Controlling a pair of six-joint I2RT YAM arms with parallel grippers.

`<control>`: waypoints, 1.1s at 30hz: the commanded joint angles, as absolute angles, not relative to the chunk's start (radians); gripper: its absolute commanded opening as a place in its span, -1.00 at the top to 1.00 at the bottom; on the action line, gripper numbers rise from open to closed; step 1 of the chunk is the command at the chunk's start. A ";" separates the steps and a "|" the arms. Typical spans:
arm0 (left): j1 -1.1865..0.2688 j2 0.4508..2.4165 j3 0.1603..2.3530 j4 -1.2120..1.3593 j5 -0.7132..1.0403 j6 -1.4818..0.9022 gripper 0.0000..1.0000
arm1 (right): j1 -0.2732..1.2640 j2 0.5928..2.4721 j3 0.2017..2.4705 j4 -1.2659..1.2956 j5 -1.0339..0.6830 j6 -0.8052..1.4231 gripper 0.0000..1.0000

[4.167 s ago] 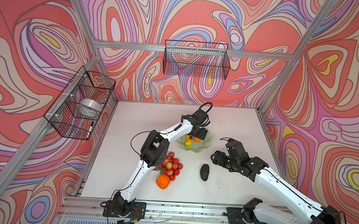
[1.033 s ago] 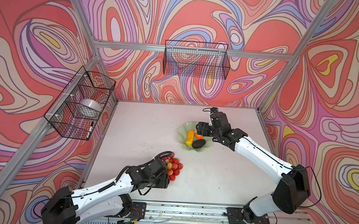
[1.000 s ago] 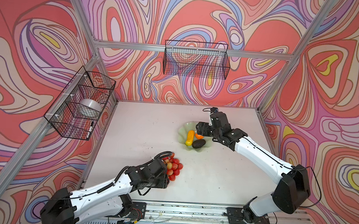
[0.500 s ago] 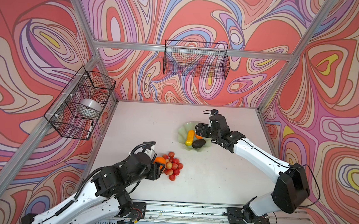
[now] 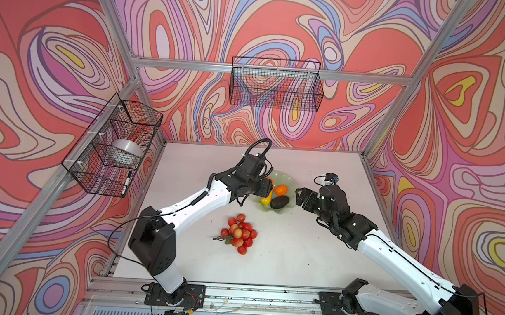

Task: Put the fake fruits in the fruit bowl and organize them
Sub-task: 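Place the bell pepper in the bowl with the left gripper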

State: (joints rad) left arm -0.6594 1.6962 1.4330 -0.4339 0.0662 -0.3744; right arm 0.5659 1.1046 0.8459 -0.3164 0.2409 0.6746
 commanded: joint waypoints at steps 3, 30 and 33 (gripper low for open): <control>-0.635 1.868 1.549 -0.426 0.093 -0.305 -0.19 | 0.566 1.150 0.852 -0.327 0.263 0.685 -0.85; -0.609 1.870 1.654 -0.417 0.077 -0.330 -1.00 | 0.566 1.213 0.947 -0.351 0.249 0.548 -0.83; -0.606 1.773 1.611 -0.373 0.021 -0.324 -1.00 | 0.566 1.227 0.963 -0.351 0.217 0.508 -0.80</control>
State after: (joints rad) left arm -0.6144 1.8748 1.6413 -0.4171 0.0822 -0.3363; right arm 0.5659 1.2091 0.9344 -0.3363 0.2409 0.5621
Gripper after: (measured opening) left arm 0.998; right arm 0.903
